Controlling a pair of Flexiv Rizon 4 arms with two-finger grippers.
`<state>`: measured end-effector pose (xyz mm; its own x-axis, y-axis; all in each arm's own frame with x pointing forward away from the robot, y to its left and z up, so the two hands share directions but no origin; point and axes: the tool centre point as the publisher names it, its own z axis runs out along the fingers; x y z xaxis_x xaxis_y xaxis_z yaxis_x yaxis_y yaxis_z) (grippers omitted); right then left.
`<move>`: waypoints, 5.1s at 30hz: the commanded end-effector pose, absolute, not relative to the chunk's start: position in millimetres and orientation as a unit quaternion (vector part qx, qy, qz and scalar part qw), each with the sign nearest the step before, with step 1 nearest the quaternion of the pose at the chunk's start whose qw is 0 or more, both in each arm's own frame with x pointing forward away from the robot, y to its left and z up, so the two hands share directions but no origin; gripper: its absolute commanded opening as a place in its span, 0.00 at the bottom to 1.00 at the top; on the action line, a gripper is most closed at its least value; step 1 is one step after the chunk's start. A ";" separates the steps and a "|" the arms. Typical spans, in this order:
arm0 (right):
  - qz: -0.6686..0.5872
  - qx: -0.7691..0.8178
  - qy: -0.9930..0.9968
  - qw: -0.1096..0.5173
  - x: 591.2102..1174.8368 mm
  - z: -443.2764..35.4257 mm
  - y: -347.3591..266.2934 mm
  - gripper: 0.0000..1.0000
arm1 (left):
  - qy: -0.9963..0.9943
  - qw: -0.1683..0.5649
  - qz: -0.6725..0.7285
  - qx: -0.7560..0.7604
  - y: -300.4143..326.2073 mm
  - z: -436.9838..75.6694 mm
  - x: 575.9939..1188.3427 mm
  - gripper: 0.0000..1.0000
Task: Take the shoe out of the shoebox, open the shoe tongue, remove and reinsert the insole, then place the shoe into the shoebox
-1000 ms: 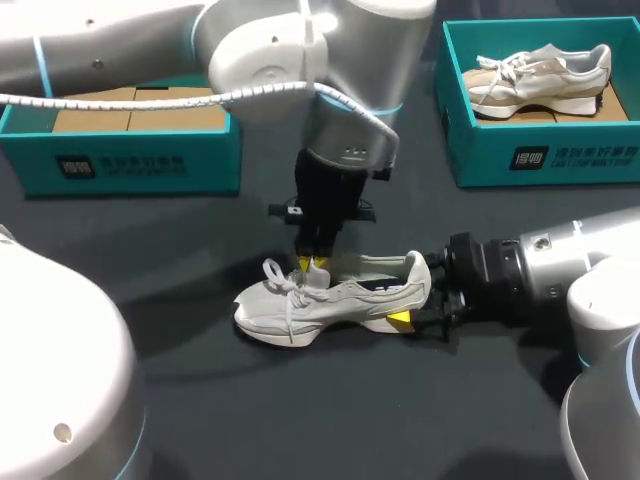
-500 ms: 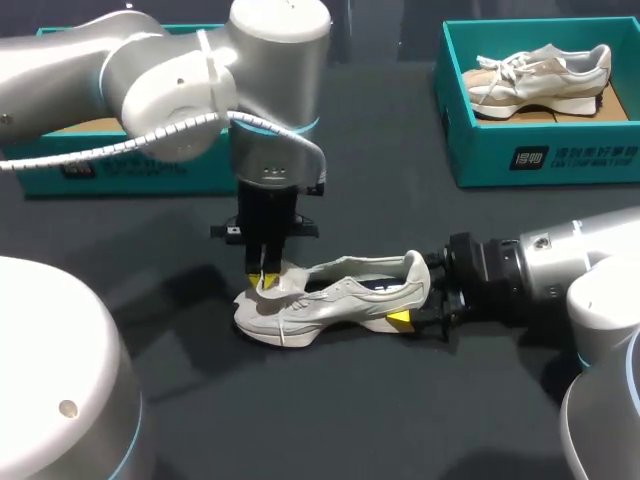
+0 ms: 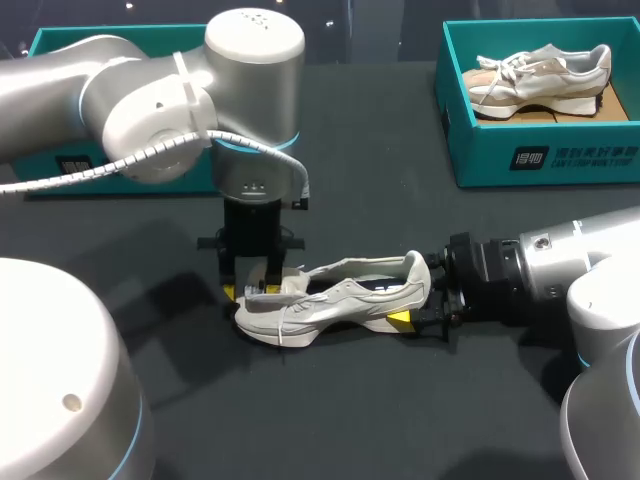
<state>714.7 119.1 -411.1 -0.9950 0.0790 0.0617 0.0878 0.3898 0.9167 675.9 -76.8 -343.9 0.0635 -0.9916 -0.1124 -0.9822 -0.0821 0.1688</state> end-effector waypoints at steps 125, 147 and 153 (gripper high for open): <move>-0.549 -0.051 -0.834 0.003 714.3 -411.9 118.2 0.00 | -0.992 0.078 0.035 -0.093 -208.8 -392.8 688.2 0.47; -0.549 -0.051 -0.834 0.003 714.3 -411.9 118.2 0.00 | -0.999 -0.029 0.018 -0.015 -201.4 -417.9 742.0 0.00; -0.549 -0.051 -0.834 0.003 714.3 -411.9 118.2 0.00 | -0.998 0.006 0.065 -0.009 -189.8 -399.5 737.6 0.00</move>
<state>717.4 118.2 -411.8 -0.9947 0.0816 0.0622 0.0892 0.3882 0.9172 719.1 -206.6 -399.9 -0.9999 0.0134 -0.0094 0.0139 0.9978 -0.0647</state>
